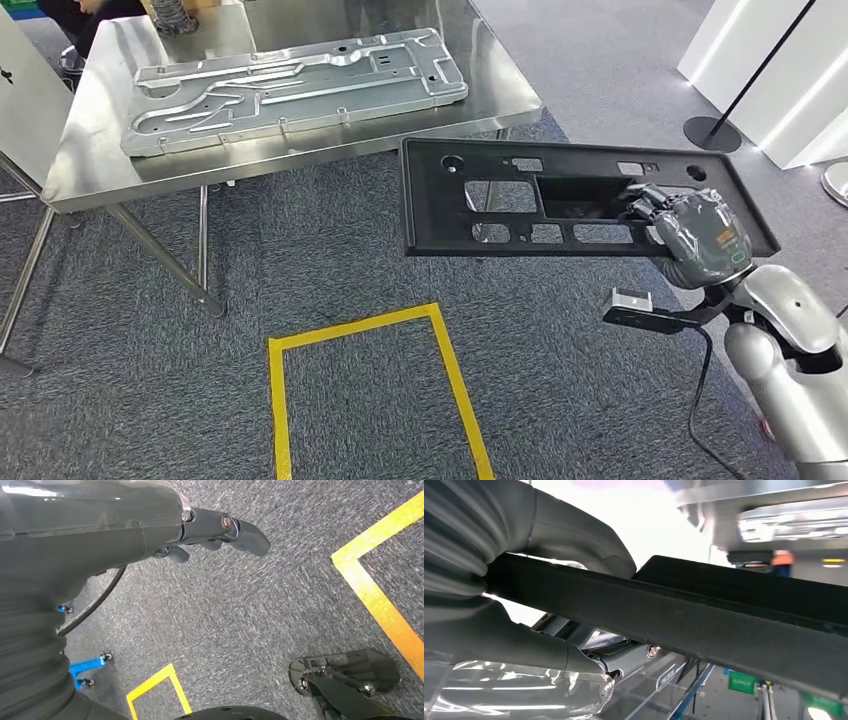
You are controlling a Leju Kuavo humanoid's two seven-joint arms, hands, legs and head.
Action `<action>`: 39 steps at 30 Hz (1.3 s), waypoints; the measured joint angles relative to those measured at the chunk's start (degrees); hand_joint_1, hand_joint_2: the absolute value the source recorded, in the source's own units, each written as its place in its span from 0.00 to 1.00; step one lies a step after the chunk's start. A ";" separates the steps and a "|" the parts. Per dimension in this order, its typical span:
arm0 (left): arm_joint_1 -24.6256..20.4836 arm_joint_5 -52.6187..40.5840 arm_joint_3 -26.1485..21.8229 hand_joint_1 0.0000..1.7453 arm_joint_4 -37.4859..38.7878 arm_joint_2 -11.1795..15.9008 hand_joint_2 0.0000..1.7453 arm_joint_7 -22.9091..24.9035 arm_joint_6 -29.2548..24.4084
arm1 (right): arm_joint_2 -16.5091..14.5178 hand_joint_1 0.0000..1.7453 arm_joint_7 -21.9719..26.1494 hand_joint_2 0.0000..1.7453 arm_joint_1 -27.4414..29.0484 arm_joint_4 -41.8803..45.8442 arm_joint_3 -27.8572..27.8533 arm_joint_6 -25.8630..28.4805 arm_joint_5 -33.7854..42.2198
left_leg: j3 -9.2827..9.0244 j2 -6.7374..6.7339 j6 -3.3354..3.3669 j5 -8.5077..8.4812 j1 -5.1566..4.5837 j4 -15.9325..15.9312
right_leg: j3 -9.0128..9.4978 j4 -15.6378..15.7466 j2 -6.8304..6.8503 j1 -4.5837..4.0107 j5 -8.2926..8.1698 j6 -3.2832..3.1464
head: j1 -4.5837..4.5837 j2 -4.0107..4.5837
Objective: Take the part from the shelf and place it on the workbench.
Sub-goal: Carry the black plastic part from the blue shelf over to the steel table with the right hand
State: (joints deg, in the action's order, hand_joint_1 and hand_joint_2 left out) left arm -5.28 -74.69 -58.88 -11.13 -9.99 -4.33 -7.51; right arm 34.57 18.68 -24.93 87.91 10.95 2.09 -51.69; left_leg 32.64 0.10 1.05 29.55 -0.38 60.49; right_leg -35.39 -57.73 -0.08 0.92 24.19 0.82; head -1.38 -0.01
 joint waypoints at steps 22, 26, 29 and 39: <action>0.18 -0.13 -0.22 0.00 0.00 -0.10 1.00 -1.25 0.10 | 1.38 1.00 -1.04 1.00 -9.87 -11.99 6.06 2.01 -2.55 | -3.59 0.29 2.30 0.09 0.40 -2.95 | -8.48 -13.20 0.03 0.40 0.79 2.72 | 0.02 0.01; -0.05 -0.25 -0.22 0.00 0.00 -0.19 1.00 -1.39 0.10 | 1.83 1.00 -1.72 1.00 -10.23 -12.21 6.10 2.27 -2.71 | -6.20 0.19 1.17 2.54 0.29 -3.49 | -3.19 -1.40 0.58 -0.21 -3.28 1.84 | 0.01 0.00; -0.33 -0.37 -0.21 0.00 -0.04 -0.16 1.00 -1.36 0.17 | 2.30 1.00 -1.84 1.00 -10.13 -12.22 6.01 2.41 -2.92 | -8.15 -0.08 0.21 3.71 0.17 -4.95 | -1.41 -0.33 0.45 -0.36 -0.65 0.50 | 0.01 0.00; -0.05 -0.45 -0.24 0.00 -0.14 -0.13 1.00 -1.13 0.23 | 2.78 1.00 -1.79 1.00 -9.00 -12.41 5.89 2.52 -2.99 | 7.10 0.27 0.84 -7.59 -0.36 5.84 | 12.75 3.31 -0.20 -1.14 8.32 -1.25 | 0.01 0.01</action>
State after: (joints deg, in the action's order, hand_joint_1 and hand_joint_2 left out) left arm -5.33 -75.14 -59.12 -11.27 -10.11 -5.46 -7.28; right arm 37.34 16.89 -33.92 75.50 16.84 4.62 -54.68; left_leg 39.74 0.37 1.90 21.96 -0.74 66.33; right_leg -22.64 -54.42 -0.28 -0.22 32.51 -0.43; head -1.37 0.00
